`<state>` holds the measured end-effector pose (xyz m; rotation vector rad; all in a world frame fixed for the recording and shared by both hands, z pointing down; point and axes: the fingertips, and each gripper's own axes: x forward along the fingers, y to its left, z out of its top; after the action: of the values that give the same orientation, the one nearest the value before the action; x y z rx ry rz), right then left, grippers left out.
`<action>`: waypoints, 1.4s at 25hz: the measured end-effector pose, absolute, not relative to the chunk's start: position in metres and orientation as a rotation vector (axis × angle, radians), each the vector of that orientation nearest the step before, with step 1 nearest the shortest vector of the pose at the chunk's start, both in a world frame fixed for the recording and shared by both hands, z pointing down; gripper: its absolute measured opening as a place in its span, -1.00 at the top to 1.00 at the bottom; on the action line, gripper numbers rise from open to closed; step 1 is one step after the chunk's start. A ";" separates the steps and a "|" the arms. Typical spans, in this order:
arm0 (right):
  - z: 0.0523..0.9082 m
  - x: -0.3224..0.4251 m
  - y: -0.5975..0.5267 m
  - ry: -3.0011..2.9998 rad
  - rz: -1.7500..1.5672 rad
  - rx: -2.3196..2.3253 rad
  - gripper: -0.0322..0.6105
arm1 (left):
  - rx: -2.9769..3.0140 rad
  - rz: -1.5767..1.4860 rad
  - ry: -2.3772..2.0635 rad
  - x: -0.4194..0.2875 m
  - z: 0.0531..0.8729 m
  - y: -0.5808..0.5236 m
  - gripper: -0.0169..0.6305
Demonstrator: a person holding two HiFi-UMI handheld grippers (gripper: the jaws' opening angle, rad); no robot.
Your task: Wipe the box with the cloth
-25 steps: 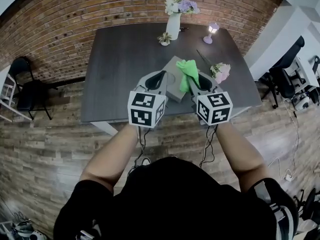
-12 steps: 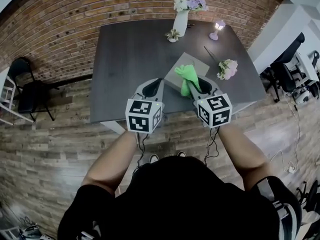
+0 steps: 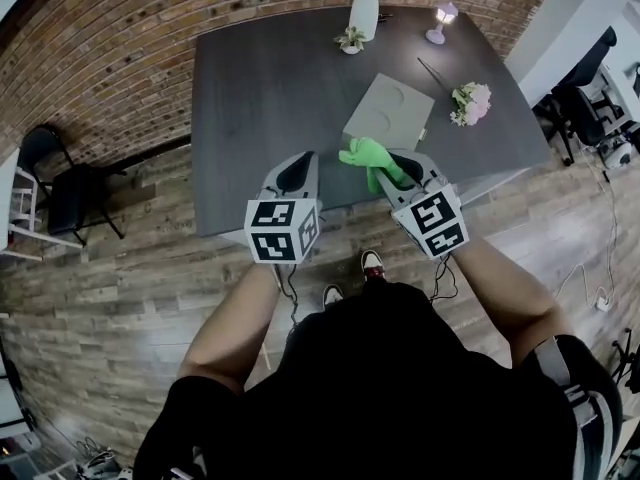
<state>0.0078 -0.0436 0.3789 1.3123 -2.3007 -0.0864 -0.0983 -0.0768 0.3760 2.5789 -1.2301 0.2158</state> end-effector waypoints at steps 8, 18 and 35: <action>0.442 0.008 -0.042 -2.246 -0.141 1.049 0.64 | 2.457 0.290 -1.368 -0.133 0.405 -0.093 0.92; 0.512 0.033 -0.059 -2.213 -0.093 0.661 0.64 | 2.281 0.304 -1.554 -0.136 0.422 -0.135 0.92; 0.533 0.046 -0.097 -2.211 -0.135 0.489 0.64 | 2.256 0.457 -1.456 -0.077 0.467 -0.144 0.92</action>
<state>0.0459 -0.0974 0.5325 0.4893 -2.2110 -0.1349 -0.0769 -0.1440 0.4675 2.2555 -1.4564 0.4571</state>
